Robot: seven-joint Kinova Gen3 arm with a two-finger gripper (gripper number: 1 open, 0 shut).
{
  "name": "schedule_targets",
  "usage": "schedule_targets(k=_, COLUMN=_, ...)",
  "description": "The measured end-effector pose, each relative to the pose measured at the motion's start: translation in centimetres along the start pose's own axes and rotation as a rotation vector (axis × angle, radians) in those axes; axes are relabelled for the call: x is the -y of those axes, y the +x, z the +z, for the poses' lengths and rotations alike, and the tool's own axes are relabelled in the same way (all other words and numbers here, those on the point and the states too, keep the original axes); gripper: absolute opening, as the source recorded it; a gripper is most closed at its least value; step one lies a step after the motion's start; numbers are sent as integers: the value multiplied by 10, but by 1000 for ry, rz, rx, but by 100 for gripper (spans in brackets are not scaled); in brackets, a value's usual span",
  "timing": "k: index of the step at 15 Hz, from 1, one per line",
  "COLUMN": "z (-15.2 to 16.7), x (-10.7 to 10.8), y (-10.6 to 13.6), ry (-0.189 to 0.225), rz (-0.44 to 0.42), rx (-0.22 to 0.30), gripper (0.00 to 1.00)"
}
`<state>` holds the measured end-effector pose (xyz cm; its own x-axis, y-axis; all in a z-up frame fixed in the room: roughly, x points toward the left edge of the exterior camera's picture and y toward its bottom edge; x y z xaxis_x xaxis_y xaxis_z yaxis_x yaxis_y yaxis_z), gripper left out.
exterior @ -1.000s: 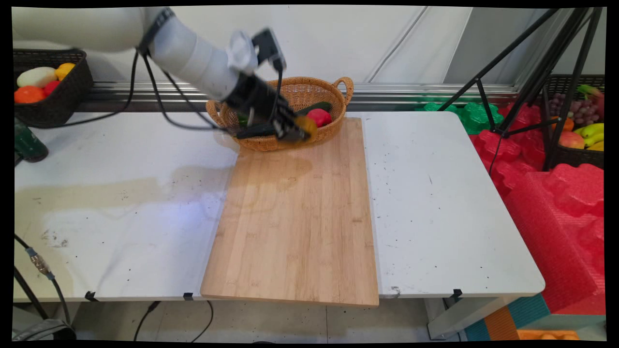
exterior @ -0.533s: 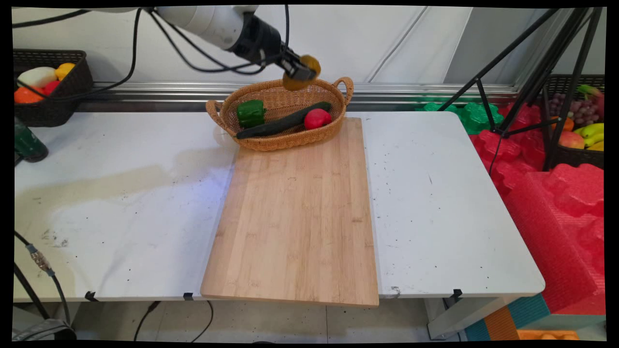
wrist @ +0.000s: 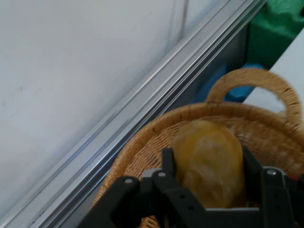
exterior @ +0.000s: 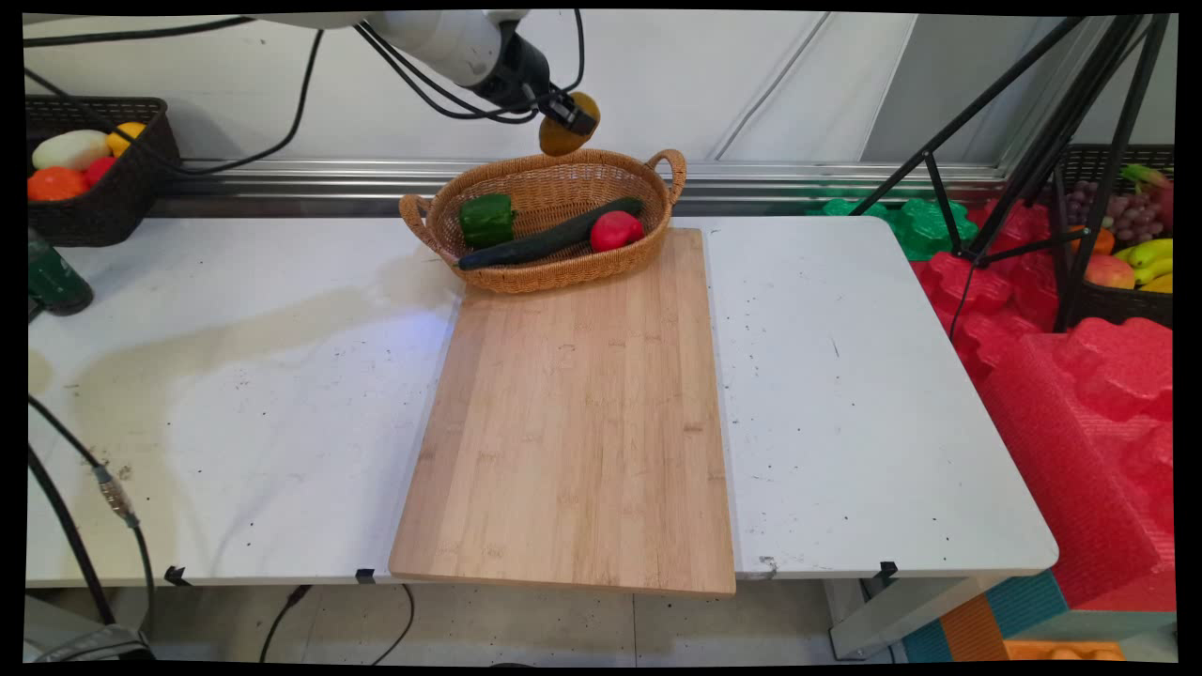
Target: Place the picked object in the vegetable basket
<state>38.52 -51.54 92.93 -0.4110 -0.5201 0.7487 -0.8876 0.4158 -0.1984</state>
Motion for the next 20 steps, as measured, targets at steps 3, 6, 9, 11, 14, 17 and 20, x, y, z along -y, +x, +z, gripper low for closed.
schedule_targets(k=3, z=31, x=8, y=-5, ry=26, rz=-15, rx=47, gripper=0)
schedule_targets(k=6, z=61, x=14, y=-14, ry=40, rz=-21, rx=99, gripper=0)
schedule_targets(k=9, z=85, x=17, y=-22, ry=42, rz=-17, rx=142, gripper=0)
schedule_targets(k=11, z=95, x=18, y=-26, ry=40, rz=-12, rx=161, gripper=0)
schedule_targets(k=14, z=110, x=18, y=-32, ry=35, rz=-3, rx=192, gripper=0)
schedule_targets(k=17, z=121, x=17, y=-35, ry=28, rz=5, rx=206, gripper=0)
schedule_targets(k=20, z=126, x=16, y=-35, ry=25, rz=10, rx=205, gripper=100)
